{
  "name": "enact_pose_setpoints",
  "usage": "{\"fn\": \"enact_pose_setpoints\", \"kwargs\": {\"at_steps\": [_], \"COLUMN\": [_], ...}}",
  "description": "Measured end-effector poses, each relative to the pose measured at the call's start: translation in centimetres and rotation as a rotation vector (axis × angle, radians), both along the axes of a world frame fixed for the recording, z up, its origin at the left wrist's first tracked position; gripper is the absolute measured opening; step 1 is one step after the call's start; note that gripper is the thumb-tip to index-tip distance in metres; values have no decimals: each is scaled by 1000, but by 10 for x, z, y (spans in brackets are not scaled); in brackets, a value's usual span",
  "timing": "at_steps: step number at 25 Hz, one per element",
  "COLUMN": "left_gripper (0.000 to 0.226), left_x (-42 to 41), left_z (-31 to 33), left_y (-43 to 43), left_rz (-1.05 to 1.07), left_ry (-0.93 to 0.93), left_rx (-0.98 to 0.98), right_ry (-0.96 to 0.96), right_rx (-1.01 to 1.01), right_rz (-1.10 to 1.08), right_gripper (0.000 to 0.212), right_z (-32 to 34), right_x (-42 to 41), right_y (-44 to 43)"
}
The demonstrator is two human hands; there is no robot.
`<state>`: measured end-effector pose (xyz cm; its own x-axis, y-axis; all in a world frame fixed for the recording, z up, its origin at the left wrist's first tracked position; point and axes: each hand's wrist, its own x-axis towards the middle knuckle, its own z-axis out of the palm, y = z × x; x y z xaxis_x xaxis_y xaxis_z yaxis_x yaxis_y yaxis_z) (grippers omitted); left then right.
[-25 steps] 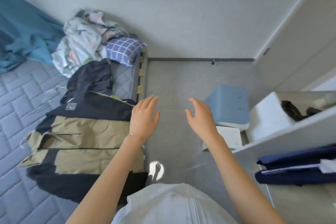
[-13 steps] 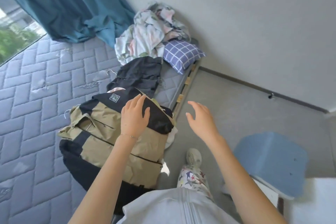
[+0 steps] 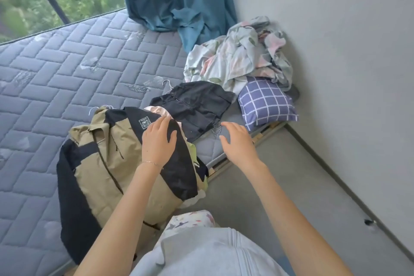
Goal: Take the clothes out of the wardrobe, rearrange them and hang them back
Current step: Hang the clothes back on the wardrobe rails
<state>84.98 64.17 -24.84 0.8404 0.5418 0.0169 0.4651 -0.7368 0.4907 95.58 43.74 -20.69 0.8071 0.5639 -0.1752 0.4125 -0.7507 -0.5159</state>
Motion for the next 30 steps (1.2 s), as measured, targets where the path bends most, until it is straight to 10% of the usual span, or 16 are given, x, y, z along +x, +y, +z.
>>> {"fn": "enact_pose_setpoints", "kwargs": {"at_steps": [18, 24, 30], "left_gripper": [44, 48, 59], "left_x": [209, 273, 294], "left_z": [-83, -232, -398], "left_y": [78, 128, 182], "left_rz": [416, 642, 522], "left_ry": [-55, -132, 67], "left_rx": [-145, -368, -139], "right_ry": [131, 295, 70], "right_rx": [22, 39, -101], "right_rz": [273, 317, 512], "right_gripper": [54, 53, 65], "right_z": [-92, -250, -421], "right_x": [274, 350, 391], "right_y": [146, 239, 312]}}
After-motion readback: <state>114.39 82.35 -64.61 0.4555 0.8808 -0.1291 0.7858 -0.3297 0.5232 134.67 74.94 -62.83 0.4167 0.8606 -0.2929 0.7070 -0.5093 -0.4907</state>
